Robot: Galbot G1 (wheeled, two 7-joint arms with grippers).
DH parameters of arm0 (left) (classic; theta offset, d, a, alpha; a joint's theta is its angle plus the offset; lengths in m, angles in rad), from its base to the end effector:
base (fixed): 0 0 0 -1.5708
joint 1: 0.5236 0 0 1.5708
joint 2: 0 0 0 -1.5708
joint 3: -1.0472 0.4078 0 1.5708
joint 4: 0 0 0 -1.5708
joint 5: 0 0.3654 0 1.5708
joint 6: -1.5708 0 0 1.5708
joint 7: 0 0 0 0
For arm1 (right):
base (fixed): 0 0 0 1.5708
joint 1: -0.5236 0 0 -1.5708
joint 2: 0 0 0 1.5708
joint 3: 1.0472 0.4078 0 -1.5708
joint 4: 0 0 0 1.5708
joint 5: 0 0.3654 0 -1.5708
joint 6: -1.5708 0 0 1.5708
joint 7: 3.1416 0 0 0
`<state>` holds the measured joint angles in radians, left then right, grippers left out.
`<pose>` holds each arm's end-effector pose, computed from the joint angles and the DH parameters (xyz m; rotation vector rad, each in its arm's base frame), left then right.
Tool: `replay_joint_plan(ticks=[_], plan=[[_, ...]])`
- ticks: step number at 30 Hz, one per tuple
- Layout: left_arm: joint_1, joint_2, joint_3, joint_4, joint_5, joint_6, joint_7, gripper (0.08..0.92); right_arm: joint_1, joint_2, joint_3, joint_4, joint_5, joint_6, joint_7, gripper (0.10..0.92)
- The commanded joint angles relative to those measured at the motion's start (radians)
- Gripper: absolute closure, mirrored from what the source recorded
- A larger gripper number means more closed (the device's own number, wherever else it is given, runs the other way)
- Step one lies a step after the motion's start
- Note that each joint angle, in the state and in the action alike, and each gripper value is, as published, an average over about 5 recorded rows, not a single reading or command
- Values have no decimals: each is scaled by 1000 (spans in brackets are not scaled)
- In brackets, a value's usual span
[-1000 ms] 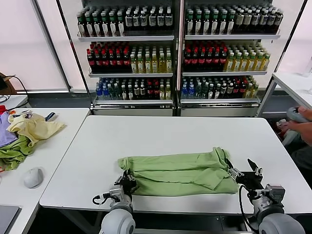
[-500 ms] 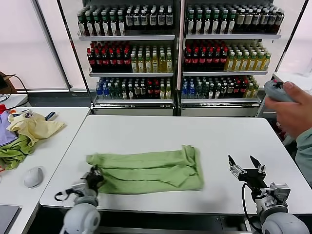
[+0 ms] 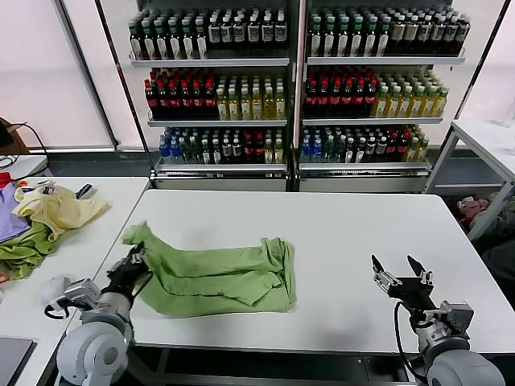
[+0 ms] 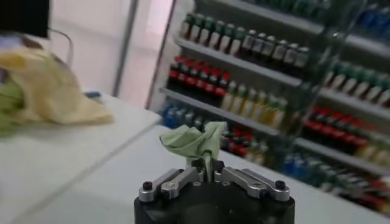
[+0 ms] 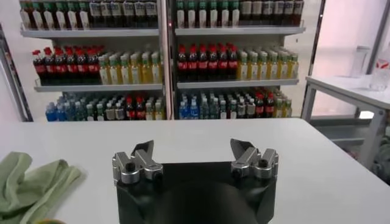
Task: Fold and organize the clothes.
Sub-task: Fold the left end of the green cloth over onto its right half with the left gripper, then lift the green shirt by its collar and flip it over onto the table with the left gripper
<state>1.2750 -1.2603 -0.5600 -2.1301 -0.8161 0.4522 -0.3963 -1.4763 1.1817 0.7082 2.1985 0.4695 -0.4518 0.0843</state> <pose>0.2563 0.0761 -0.2650 0.0987 -2.8337 0.5796 0.1986 -0.1235 -0.2648 0.0190 -2.9042 -0.0120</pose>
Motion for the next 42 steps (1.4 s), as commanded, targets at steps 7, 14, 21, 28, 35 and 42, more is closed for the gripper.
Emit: replay_joint_plan(ticks=[7, 14, 21, 28, 35, 42], plan=[[-141, -300, 409, 115, -68, -23, 2, 876, -3, 0, -1, 0, -6, 7, -3, 203], [-210, -337, 476, 261, 107, -16, 17, 876, -3, -1, 0, -9, -5, 14, -6, 203], [-195, -315, 523, 257, 279, -15, 93, 777, 14, -6, -5, -28, -2, 16, -8, 203], [-154, -294, 505, 159, 159, -34, 156, 570, 26, -5, -12, -38, -2, 16, -10, 203], [-108, -221, 392, 128, 150, -87, 113, 379, 28, -2, -15, -39, -2, 17, -12, 203], [-90, -126, 300, 265, 559, -117, 7, 195, 29, 5, -16, -37, -5, 18, -12, 203]])
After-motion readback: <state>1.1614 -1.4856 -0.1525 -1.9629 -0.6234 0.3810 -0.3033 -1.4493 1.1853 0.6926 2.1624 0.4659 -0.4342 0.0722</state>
